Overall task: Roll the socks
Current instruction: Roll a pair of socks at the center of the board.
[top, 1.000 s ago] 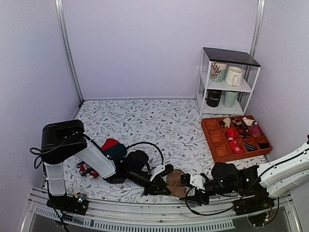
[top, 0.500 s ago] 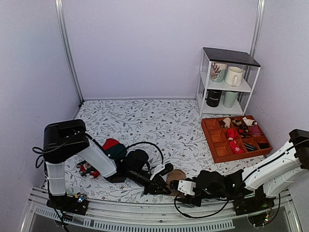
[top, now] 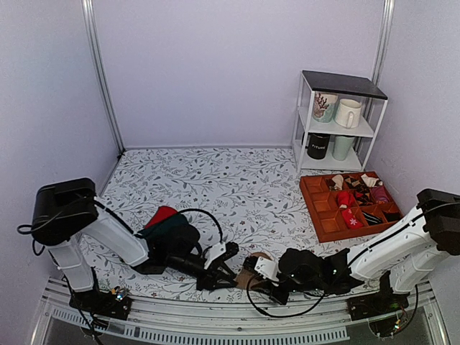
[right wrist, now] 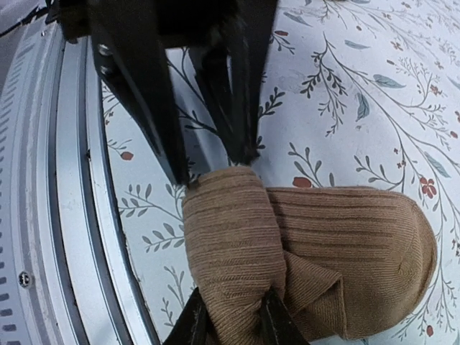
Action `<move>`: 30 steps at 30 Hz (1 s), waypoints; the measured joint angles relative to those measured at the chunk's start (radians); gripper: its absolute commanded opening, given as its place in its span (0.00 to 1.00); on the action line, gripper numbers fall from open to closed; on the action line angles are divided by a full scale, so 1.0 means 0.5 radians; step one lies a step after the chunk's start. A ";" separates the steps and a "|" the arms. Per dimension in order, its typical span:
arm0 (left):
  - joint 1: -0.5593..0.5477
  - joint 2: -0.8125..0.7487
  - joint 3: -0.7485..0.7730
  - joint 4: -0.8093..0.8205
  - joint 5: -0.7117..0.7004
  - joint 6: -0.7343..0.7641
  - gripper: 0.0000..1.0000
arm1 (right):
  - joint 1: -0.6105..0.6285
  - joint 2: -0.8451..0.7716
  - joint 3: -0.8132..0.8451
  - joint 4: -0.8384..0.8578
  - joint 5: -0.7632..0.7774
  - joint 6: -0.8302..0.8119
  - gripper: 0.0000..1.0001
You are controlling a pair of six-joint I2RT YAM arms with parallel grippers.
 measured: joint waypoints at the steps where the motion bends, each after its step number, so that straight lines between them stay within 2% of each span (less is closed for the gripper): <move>1: -0.007 -0.089 -0.066 0.002 -0.056 0.044 0.53 | -0.041 -0.004 -0.001 0.000 -0.063 0.036 0.17; 2: -0.016 -0.181 -0.130 0.016 -0.115 0.100 0.63 | -0.083 -0.008 -0.001 0.000 -0.140 0.076 0.17; 5: -0.057 -0.390 -0.230 0.084 -0.243 0.258 0.65 | -0.210 -0.011 -0.002 0.002 -0.351 0.160 0.17; 7: -0.083 -0.420 -0.220 0.143 -0.278 0.349 0.65 | -0.284 -0.011 -0.002 0.002 -0.481 0.211 0.17; 12: -0.125 -0.250 -0.126 0.264 -0.284 0.510 0.64 | -0.404 0.012 -0.001 0.016 -0.741 0.327 0.17; 17: -0.141 -0.008 -0.060 0.317 -0.270 0.587 0.64 | -0.444 0.040 0.000 0.047 -0.851 0.398 0.16; 22: -0.143 0.079 -0.031 0.321 -0.233 0.622 0.63 | -0.454 0.052 0.001 0.060 -0.896 0.436 0.16; 25: -0.143 0.101 -0.013 0.340 -0.222 0.625 0.55 | -0.464 0.063 0.004 0.064 -0.925 0.441 0.16; 28: -0.143 0.146 0.020 0.349 -0.208 0.624 0.35 | -0.469 0.072 0.005 0.074 -0.948 0.441 0.16; 30: -0.142 0.188 0.053 0.342 -0.199 0.615 0.28 | -0.471 0.077 0.006 0.077 -0.963 0.441 0.16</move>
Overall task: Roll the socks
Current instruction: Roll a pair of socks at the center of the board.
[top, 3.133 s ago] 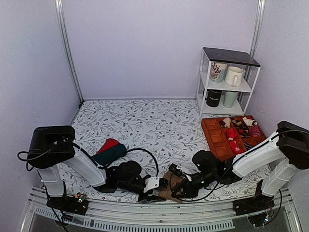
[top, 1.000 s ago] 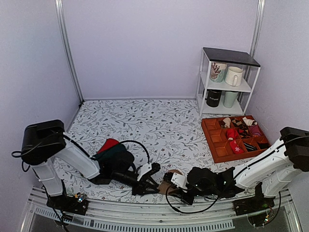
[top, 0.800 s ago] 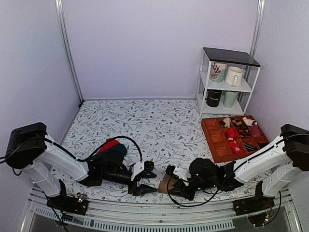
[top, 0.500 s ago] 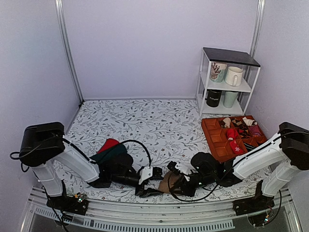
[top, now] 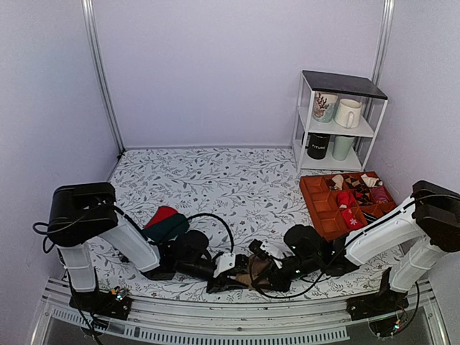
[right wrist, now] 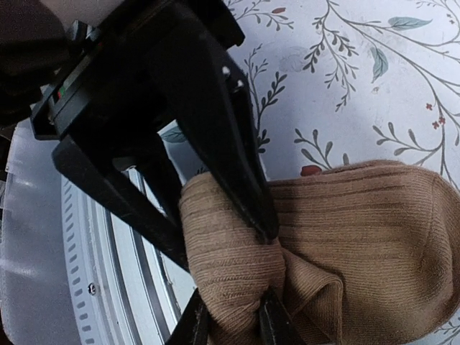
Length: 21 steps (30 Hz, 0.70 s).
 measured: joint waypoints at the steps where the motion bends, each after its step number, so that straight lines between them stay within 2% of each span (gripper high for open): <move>1: 0.000 0.016 0.015 -0.007 0.011 0.008 0.23 | -0.002 0.000 0.000 -0.002 -0.007 0.000 0.16; 4: 0.002 0.024 0.029 -0.019 0.029 0.005 0.00 | -0.011 0.000 0.000 -0.005 -0.024 0.002 0.16; 8: 0.013 0.024 0.069 -0.091 0.051 -0.013 0.00 | -0.030 -0.001 0.005 -0.034 -0.034 0.007 0.32; 13: 0.017 0.024 0.227 -0.355 0.069 -0.143 0.00 | -0.034 -0.073 0.039 -0.211 0.038 -0.002 0.51; 18: 0.032 0.084 0.392 -0.555 0.098 -0.332 0.00 | -0.030 -0.472 -0.058 -0.449 0.378 -0.101 0.53; 21: 0.065 0.108 0.415 -0.591 0.170 -0.452 0.00 | 0.036 -0.892 -0.223 -0.311 0.600 -0.196 0.54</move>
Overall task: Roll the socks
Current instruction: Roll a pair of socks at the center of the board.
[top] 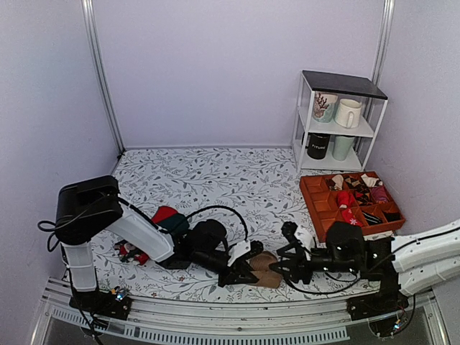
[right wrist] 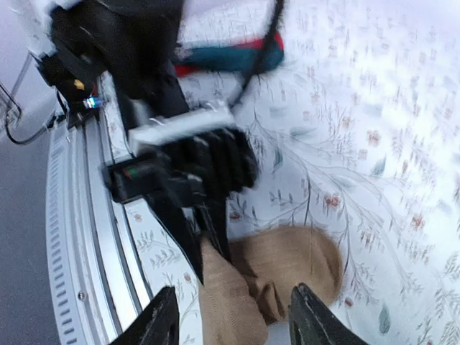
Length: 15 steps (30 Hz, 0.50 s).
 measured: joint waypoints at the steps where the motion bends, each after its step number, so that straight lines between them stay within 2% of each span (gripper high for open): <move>1: 0.009 0.013 0.007 0.002 0.038 -0.040 0.00 | 0.069 -0.137 -0.106 0.145 0.100 -0.052 0.53; 3: 0.039 0.034 0.018 0.006 0.095 -0.090 0.00 | 0.201 -0.335 -0.327 0.384 0.234 -0.162 0.53; 6: 0.078 0.075 0.042 0.019 0.199 -0.159 0.00 | 0.314 -0.405 -0.516 0.519 0.359 -0.264 0.53; 10: 0.117 0.117 0.058 0.049 0.310 -0.231 0.00 | 0.397 -0.257 -0.510 0.577 0.490 -0.363 0.53; 15: 0.140 0.146 0.063 0.068 0.381 -0.282 0.00 | 0.446 0.096 -0.372 0.639 0.564 -0.451 0.53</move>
